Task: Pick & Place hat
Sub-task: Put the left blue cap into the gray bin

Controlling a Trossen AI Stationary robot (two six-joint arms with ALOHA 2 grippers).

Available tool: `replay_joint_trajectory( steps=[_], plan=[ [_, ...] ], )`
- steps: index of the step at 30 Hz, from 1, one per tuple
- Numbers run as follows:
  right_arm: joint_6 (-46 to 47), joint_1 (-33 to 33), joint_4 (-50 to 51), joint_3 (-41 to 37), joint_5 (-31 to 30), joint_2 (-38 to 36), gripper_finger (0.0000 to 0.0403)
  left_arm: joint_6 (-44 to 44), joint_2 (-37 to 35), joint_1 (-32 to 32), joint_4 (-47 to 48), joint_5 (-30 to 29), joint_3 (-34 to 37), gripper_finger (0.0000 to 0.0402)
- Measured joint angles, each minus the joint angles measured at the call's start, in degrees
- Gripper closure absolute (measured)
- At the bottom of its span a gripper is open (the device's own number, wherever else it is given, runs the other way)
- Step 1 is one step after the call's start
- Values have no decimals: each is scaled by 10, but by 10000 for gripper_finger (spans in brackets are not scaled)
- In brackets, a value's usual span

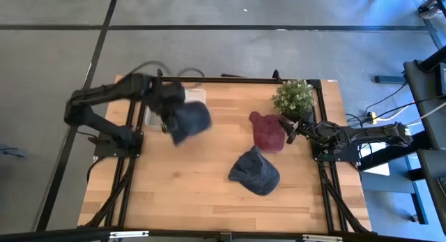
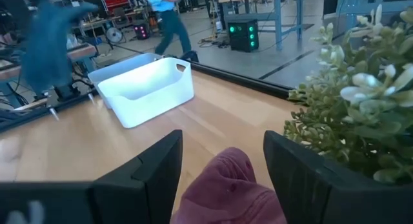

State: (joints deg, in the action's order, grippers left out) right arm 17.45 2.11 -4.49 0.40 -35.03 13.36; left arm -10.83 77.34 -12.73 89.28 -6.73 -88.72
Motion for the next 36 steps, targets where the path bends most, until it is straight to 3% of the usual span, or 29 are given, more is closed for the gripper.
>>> replay_joint_trajectory(
  steps=[2, 5, 9, 12, 20, 24, 27, 36],
  plan=[
    [0, 0, 0, 0, 0, 2, 185, 31, 26, -49, 8, -25, -32, 397],
    [0, 0, 0, 0, -4, 2, 185, 108, 51, -115, 1, 4, -67, 398],
    [2, 0, 0, 0, -13, 7, 185, 141, 111, -158, 5, -83, -102, 398],
    [1, 0, 0, 0, -14, 11, 185, 178, 141, -183, 7, -102, -128, 398],
    [3, 0, 1, 0, -14, 21, 185, 212, 204, -208, 7, -61, -143, 398],
    [3, 0, 0, 0, -14, 23, 185, 222, 202, -206, 8, -27, -143, 398],
    [3, 0, 0, 0, -14, 23, 185, 219, 189, -203, 7, -37, -143, 398],
    [5, 0, 0, 0, -14, 23, 185, 237, 80, -190, 8, -204, -143, 398]
  ],
)
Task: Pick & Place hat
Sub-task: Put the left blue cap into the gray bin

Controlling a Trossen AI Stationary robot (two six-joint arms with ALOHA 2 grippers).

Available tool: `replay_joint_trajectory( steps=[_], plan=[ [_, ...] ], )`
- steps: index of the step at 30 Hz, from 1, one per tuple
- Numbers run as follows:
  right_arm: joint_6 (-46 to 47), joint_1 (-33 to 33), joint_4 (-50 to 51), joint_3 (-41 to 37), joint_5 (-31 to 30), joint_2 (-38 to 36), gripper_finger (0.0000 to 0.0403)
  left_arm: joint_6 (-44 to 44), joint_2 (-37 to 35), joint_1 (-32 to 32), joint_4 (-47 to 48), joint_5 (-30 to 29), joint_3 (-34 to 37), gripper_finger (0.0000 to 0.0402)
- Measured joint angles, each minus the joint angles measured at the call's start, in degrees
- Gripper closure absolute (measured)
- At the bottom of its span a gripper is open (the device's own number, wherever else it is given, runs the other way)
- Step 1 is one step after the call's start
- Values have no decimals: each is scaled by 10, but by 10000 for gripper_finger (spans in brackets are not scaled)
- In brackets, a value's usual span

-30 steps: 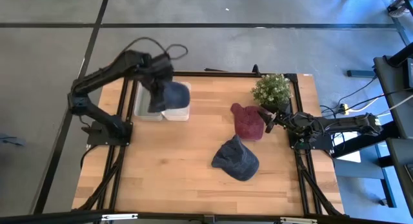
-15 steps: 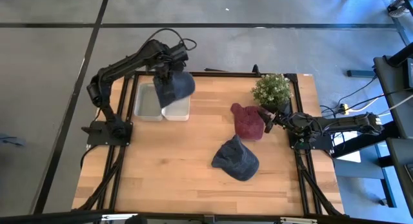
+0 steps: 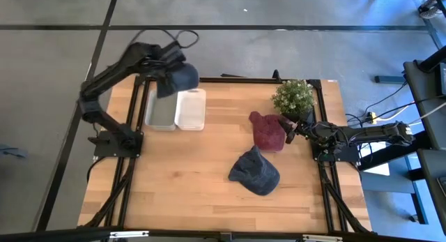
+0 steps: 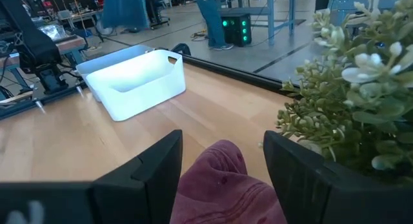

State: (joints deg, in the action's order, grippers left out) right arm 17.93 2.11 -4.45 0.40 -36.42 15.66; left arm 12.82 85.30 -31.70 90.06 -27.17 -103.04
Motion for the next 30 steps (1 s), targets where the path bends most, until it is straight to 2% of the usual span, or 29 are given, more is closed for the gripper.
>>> replay_joint_trajectory(
  steps=[2, 7, 13, 24, 30],
  plan=[
    [0, 0, 0, 0, 0, 0, 185, 9, -25, 2, 0, 3, 0, 398],
    [0, 0, 0, 0, 0, 0, 185, 10, -70, 2, 0, 74, 0, 398],
    [0, 0, 0, 0, 0, 0, 185, 0, -84, 2, -1, 120, 4, 398],
    [14, 0, 0, 0, 0, 0, 185, -1, -83, -40, 0, 139, 128, 398],
    [14, 0, 0, 0, 0, 0, 185, 3, -83, -79, -1, 128, 178, 398]
  ],
)
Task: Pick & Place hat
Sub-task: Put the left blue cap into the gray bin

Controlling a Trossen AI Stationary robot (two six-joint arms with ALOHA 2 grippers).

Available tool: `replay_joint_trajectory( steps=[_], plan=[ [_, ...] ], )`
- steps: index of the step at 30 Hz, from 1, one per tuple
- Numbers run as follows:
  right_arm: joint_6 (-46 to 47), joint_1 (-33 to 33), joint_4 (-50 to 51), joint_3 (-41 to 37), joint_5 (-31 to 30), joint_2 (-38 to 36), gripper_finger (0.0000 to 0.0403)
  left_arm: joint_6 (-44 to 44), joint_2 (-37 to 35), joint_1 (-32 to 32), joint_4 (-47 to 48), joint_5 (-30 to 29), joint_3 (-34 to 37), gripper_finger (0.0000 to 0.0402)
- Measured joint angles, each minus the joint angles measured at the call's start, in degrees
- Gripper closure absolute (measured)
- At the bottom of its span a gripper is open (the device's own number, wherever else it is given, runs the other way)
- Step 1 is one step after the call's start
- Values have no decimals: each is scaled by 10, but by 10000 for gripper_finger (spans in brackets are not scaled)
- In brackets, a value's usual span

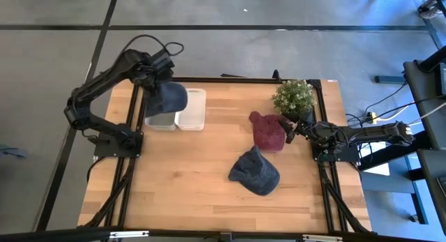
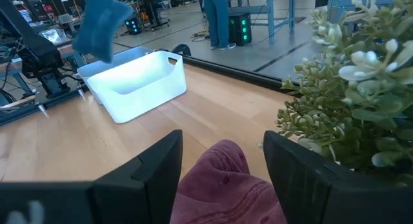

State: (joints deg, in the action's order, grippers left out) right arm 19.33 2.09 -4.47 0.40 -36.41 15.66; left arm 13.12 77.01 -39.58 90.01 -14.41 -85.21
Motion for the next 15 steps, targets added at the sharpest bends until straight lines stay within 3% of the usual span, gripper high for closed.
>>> replay_joint_trajectory(
  steps=[12, 15],
  plan=[
    [0, 0, 0, 0, 0, 0, 185, 64, 0, -54, 0, -30, 85, 398],
    [0, 0, 0, 0, 0, 0, 185, 93, 0, -57, 0, -64, 103, 398]
  ],
)
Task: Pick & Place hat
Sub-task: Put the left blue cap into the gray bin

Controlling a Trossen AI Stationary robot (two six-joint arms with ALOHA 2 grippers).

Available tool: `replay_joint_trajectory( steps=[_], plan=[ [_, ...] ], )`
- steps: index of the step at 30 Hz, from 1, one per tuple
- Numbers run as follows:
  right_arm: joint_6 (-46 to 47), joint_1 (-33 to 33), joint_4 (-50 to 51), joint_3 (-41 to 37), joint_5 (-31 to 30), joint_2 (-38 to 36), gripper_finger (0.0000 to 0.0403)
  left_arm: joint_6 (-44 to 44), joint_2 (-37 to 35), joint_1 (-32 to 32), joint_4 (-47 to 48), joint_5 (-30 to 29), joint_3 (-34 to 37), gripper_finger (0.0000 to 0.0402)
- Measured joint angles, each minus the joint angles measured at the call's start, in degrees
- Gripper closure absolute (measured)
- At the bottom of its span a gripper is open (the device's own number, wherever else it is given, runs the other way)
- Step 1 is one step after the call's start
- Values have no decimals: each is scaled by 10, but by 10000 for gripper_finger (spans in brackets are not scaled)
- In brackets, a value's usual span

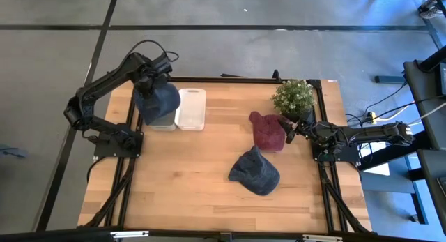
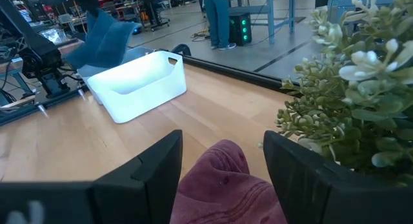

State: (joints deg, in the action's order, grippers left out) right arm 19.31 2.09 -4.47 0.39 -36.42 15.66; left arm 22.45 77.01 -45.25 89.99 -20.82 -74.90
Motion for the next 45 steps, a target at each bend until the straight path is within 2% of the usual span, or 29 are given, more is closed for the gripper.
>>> replay_joint_trajectory(
  steps=[3, 8, 17, 21, 24, 31, 35, 39, 42, 45],
  plan=[
    [0, 0, 0, 0, 0, 0, 185, 27, 0, 0, 0, -46, 21, 398],
    [-1, 0, 0, 0, 0, 0, 185, 82, 0, 2, 0, -67, 44, 398],
    [-4, 0, 0, 0, 0, 0, 185, 110, 24, 28, 0, -54, 54, 397],
    [-5, 0, 0, 0, -1, 0, 185, 103, 47, 36, -3, -66, 54, 385],
    [-5, 0, 0, 0, -1, 0, 185, 79, 60, 40, -3, -82, 54, 372],
    [-17, 0, 0, 0, -1, 0, 185, 6, 65, 40, 0, -80, 54, 363],
    [-16, 0, 0, 0, -1, 0, 185, -29, 45, 40, 0, -72, 50, 351],
    [-16, 0, 0, 0, 0, 0, 185, -65, 10, 40, -4, -54, 38, 320],
    [-16, 0, 0, 0, 0, 0, 185, -146, -29, 39, -32, -67, 37, 295],
    [-16, 0, 0, 0, 0, 0, 185, -279, -74, 39, -64, -57, 36, 276]
  ],
)
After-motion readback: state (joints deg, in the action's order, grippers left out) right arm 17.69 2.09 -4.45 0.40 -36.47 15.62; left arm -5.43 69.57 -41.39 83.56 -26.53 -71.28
